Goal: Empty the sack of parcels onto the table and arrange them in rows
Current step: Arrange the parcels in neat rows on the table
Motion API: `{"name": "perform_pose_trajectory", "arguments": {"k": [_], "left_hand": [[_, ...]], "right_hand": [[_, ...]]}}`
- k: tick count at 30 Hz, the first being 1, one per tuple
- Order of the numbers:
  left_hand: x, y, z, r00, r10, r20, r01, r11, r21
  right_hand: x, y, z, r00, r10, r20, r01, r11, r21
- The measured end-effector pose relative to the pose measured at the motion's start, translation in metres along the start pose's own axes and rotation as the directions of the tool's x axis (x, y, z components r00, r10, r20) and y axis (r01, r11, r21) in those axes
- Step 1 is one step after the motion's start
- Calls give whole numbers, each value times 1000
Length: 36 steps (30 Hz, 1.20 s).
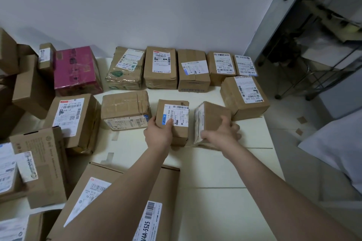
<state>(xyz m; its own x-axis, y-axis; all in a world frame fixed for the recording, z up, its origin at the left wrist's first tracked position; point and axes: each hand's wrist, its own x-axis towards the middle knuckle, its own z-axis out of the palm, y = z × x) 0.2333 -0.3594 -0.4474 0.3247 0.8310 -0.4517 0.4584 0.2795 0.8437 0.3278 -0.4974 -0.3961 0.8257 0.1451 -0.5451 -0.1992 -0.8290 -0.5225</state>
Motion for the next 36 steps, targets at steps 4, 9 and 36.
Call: {"name": "perform_pose_trajectory", "arguments": {"k": [4,9,36], "left_hand": [[3,-4,-4,999,35,-5,-35,999,36],[1,-2,7,999,52,1,-52,998,33],[11,42,66,944,200,263,-230,969,87]], "right_hand": [[1,6,-23,967,-48,248,-123,769,627],[12,22,-15,979,-46,197,-108,707,699],[76,12,-21,890,-239,-387,233,970,-63]]}}
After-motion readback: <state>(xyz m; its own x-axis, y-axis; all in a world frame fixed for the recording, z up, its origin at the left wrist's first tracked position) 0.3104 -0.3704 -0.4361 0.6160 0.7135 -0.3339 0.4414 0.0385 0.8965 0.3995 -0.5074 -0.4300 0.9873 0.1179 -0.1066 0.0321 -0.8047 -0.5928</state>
